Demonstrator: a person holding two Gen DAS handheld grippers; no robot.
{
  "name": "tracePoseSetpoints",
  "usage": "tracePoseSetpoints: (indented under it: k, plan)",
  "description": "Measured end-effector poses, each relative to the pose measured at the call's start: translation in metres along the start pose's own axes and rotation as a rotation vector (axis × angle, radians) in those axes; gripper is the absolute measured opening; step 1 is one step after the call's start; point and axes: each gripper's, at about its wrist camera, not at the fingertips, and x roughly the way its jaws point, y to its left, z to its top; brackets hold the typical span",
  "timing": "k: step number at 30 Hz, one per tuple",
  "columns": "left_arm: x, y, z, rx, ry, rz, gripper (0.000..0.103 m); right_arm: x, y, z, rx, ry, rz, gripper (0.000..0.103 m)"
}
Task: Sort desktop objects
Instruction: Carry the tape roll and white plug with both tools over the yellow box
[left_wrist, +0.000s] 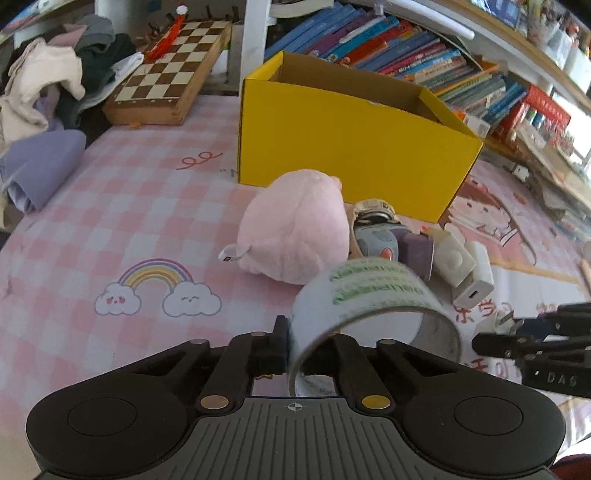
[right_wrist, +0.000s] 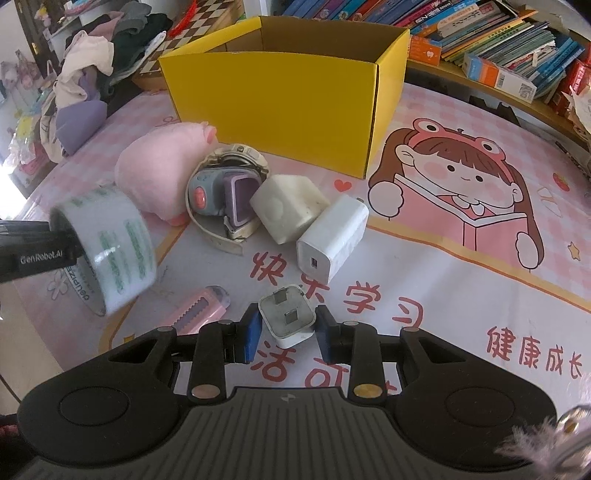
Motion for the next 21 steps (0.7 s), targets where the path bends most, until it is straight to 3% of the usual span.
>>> tracePoseSetpoints:
  k: [21]
  plan:
    - [-0.036, 0.003, 0.001, 0.078, -0.101, -0.040, 0.004, -0.025, 0.025, 0.001, -0.019, -0.061, 0.006, 0.029]
